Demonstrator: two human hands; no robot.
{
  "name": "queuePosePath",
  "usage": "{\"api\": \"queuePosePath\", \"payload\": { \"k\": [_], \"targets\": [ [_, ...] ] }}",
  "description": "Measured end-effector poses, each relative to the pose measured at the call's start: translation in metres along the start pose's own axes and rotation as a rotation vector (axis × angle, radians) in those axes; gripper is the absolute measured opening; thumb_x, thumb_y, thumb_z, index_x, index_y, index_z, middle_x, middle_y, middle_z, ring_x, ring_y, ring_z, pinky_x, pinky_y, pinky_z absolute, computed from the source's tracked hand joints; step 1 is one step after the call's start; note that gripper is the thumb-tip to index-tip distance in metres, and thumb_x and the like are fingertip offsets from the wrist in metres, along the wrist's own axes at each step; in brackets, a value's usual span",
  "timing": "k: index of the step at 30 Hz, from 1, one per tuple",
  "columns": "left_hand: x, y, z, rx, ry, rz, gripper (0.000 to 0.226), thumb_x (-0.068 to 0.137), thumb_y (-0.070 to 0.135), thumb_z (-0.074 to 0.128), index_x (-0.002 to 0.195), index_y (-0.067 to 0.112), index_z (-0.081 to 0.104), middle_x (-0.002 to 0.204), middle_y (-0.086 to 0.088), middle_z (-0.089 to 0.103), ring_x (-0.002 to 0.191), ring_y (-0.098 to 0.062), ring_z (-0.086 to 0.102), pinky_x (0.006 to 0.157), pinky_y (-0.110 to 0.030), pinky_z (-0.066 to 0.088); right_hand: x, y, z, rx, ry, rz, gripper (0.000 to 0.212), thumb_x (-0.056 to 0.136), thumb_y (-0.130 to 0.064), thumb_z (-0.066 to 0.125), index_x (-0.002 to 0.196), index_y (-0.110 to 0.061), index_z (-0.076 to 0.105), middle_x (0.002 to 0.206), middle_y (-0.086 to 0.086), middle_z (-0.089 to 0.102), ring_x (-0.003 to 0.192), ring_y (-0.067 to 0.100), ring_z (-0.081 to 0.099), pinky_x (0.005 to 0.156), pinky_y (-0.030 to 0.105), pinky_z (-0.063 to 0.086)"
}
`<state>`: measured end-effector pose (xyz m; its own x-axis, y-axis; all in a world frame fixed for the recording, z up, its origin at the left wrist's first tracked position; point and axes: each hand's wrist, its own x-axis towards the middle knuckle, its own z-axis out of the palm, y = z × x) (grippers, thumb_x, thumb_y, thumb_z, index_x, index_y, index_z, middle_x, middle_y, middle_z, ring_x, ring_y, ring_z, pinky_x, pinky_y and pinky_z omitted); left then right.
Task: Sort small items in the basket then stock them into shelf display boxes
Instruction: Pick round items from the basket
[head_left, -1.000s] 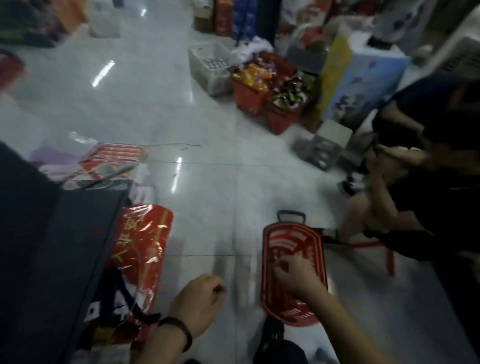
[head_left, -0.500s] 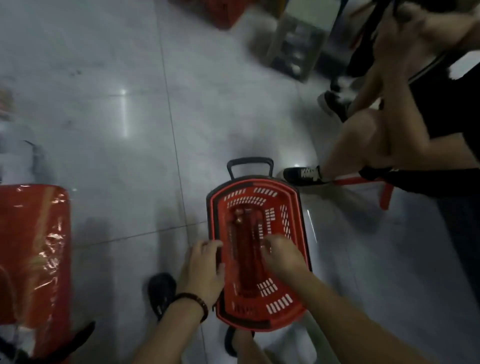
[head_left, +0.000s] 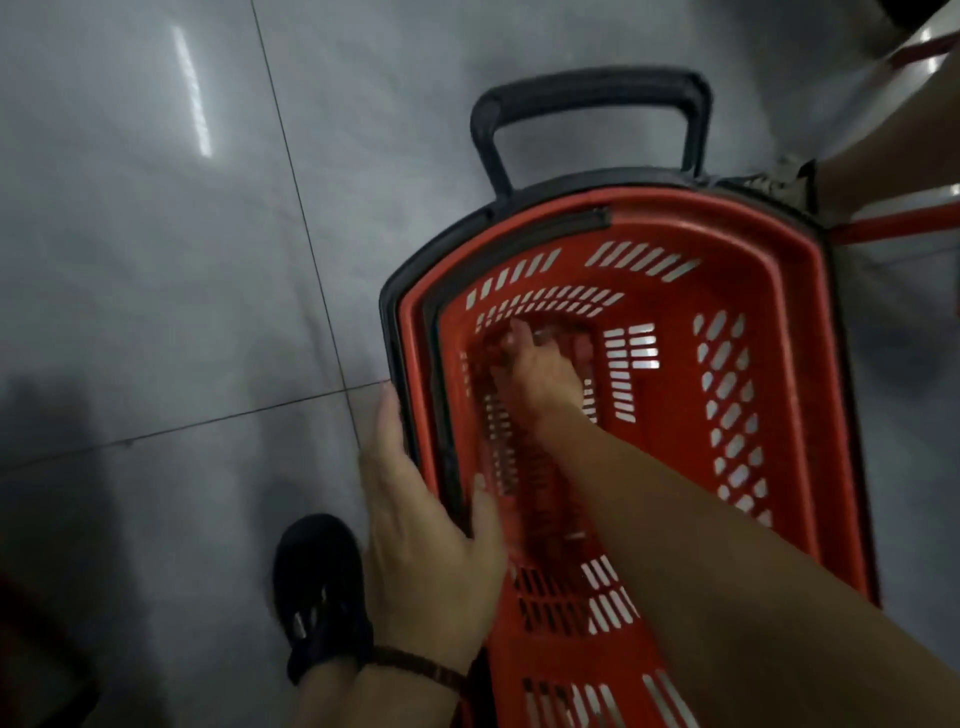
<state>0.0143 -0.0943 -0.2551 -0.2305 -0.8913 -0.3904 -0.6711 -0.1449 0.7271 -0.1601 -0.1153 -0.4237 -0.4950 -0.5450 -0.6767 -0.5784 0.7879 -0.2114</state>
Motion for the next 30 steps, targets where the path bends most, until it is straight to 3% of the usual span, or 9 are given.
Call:
{"api": "queuePosePath", "payload": {
  "k": [6, 11, 14, 16, 18, 20, 22, 27, 30],
  "targets": [
    [0.004, -0.002, 0.000, -0.117, -0.011, 0.017, 0.101, 0.088, 0.026, 0.073, 0.158, 0.055, 0.006, 0.162, 0.018, 0.031, 0.150, -0.008, 0.037, 0.114, -0.048, 0.048, 0.014, 0.017, 0.042, 0.248, 0.125, 0.011, 0.038, 0.108, -0.017, 0.050, 0.146, -0.022, 0.054, 0.120, 0.018, 0.070, 0.109, 0.038, 0.070, 0.087, 0.038, 0.052],
    [0.005, -0.003, -0.003, -0.084, -0.016, -0.013, 0.105, 0.087, 0.024, 0.079, 0.156, 0.059, 0.007, 0.152, 0.037, 0.025, 0.150, 0.004, 0.028, 0.119, -0.041, 0.040, -0.028, 0.023, 0.027, 0.372, 0.204, 0.037, 0.020, 0.104, -0.023, 0.066, 0.123, -0.022, 0.072, 0.106, -0.001, 0.075, 0.096, 0.015, 0.068, 0.083, 0.019, 0.045],
    [0.002, 0.011, -0.019, -0.035, -0.050, -0.106, 0.093, 0.091, 0.041, 0.075, 0.155, 0.060, 0.010, 0.155, 0.019, 0.025, 0.145, -0.007, 0.035, 0.113, -0.044, 0.045, -0.092, 0.005, -0.021, 0.525, 0.282, 0.002, 0.018, 0.100, -0.016, 0.072, 0.117, -0.022, 0.072, 0.103, -0.012, 0.073, 0.099, 0.005, 0.068, 0.080, 0.005, 0.045],
    [-0.003, 0.032, -0.042, -0.095, 0.009, -0.166, 0.072, 0.094, 0.040, 0.071, 0.152, 0.053, 0.030, 0.155, 0.004, 0.033, 0.136, -0.015, 0.048, 0.106, -0.041, 0.049, -0.144, -0.015, -0.073, 0.594, 0.330, -0.075, 0.025, 0.095, -0.030, 0.079, 0.119, -0.030, 0.072, 0.109, -0.016, 0.075, 0.099, -0.002, 0.069, 0.086, 0.009, 0.048],
    [-0.008, 0.066, -0.078, -0.185, 0.009, -0.221, 0.037, 0.097, 0.034, 0.068, 0.127, 0.051, 0.055, 0.139, 0.000, 0.053, 0.115, -0.015, 0.061, 0.090, -0.025, 0.050, -0.199, -0.043, -0.135, 0.685, 0.340, -0.134, 0.029, 0.093, -0.028, 0.082, 0.119, -0.035, 0.073, 0.111, -0.016, 0.075, 0.102, 0.000, 0.071, 0.092, 0.022, 0.055],
    [-0.016, 0.107, -0.123, -0.309, -0.179, -0.304, 0.019, 0.101, 0.034, 0.065, 0.106, 0.052, 0.068, 0.116, 0.002, 0.072, 0.099, -0.017, 0.069, 0.073, -0.017, 0.050, -0.256, -0.077, -0.192, 0.859, 0.321, -0.157, 0.031, 0.094, -0.017, 0.081, 0.117, -0.037, 0.074, 0.110, -0.014, 0.077, 0.102, 0.009, 0.075, 0.090, 0.038, 0.062],
    [-0.028, 0.157, -0.178, -0.539, -0.407, -0.376, 0.016, 0.101, 0.041, 0.066, 0.113, 0.048, 0.074, 0.110, -0.003, 0.077, 0.092, -0.022, 0.074, 0.068, -0.027, 0.055, -0.311, -0.112, -0.247, 0.953, 0.331, -0.188, 0.031, 0.094, -0.014, 0.080, 0.114, -0.037, 0.075, 0.108, -0.013, 0.077, 0.099, 0.013, 0.076, 0.085, 0.047, 0.065],
    [-0.075, 0.278, -0.306, -0.809, -0.425, -0.287, 0.033, 0.098, 0.020, 0.061, 0.129, 0.019, 0.071, 0.107, -0.015, 0.078, 0.084, -0.024, 0.076, 0.070, -0.030, 0.060, -0.437, -0.197, -0.344, 1.076, 0.399, -0.268, 0.030, 0.091, -0.022, 0.084, 0.116, -0.036, 0.076, 0.105, -0.013, 0.079, 0.098, 0.010, 0.076, 0.086, 0.044, 0.065],
    [-0.109, 0.321, -0.374, -0.802, -0.403, -0.180, 0.032, 0.106, 0.014, 0.054, 0.136, 0.015, 0.067, 0.126, -0.015, 0.074, 0.114, -0.032, 0.073, 0.097, -0.044, 0.058, -0.506, -0.238, -0.388, 1.085, 0.410, -0.362, 0.031, 0.089, -0.028, 0.087, 0.115, -0.042, 0.076, 0.103, -0.017, 0.079, 0.097, 0.006, 0.076, 0.085, 0.046, 0.064]
  ]
}}
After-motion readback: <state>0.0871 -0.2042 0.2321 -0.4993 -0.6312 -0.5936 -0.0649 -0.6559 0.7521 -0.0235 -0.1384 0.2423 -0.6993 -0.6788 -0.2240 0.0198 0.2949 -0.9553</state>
